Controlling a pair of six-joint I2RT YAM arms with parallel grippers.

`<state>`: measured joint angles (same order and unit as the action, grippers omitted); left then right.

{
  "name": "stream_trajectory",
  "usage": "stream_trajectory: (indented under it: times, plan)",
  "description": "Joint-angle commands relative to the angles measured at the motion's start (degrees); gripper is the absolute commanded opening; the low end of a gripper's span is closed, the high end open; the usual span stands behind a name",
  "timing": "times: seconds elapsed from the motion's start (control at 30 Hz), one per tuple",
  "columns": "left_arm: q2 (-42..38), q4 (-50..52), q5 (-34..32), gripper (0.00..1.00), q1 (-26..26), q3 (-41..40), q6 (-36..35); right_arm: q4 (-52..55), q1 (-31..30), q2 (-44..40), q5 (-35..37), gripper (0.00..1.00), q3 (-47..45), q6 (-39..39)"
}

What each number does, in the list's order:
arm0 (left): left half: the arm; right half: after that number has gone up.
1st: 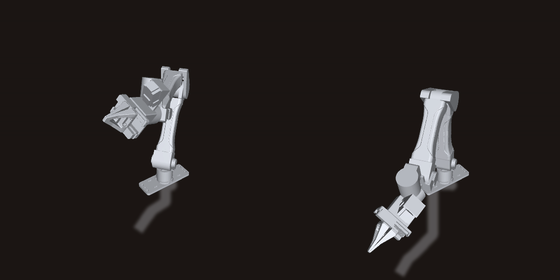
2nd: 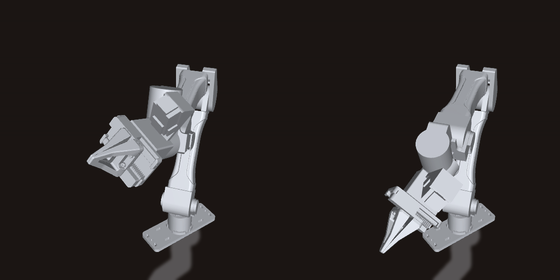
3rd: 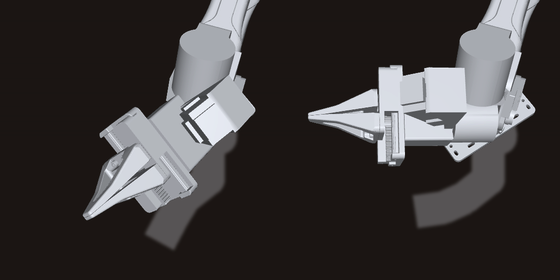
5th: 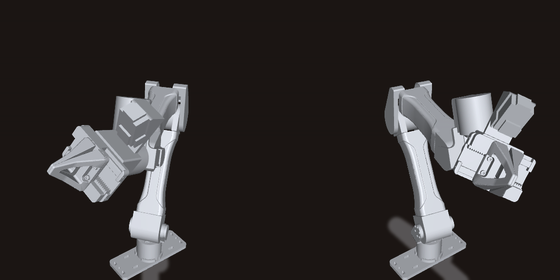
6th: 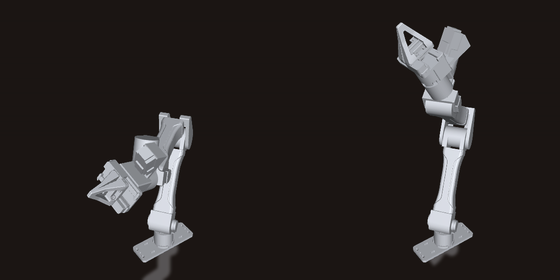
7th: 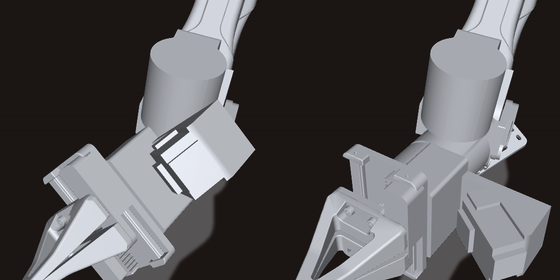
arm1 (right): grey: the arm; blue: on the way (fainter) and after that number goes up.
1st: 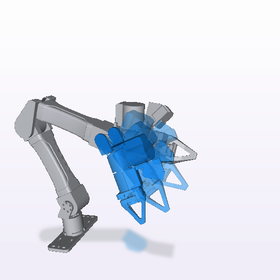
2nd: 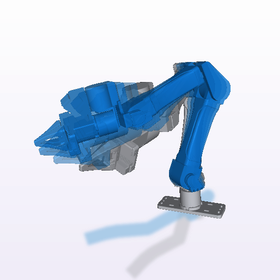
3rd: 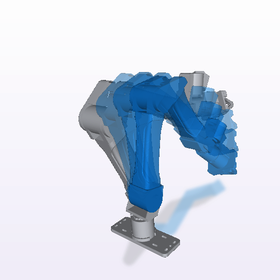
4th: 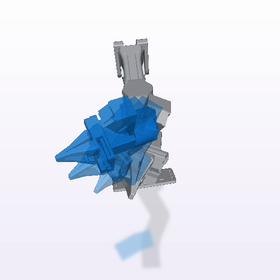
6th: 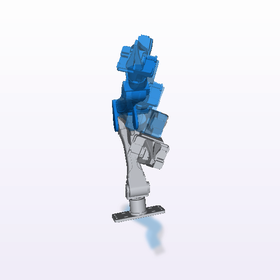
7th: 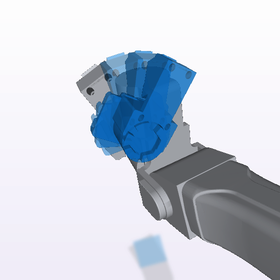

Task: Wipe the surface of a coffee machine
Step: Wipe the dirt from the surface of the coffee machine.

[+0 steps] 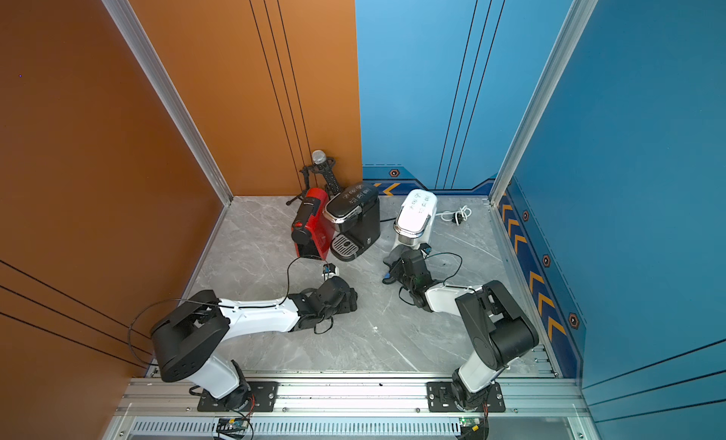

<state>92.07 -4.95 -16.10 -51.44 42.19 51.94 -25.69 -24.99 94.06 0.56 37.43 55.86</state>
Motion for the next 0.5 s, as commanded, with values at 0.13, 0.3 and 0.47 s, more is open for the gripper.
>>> stream_trajectory:
  times: [0.13,0.3,0.47]
  plan:
    - [-1.13,1.22,-0.23,0.80,0.02,-0.91,-0.15,3.50,2.49,5.87,2.21,0.09,4.15,-1.66]
    - [-0.96,1.22,-0.02,0.80,-0.02,-0.70,-0.18,2.29,8.68,9.49,-1.05,0.08,3.31,-1.14]
    - [-0.94,1.17,-0.44,0.80,0.02,-1.00,-0.01,2.27,14.05,6.19,-2.60,0.08,-0.69,-1.60]
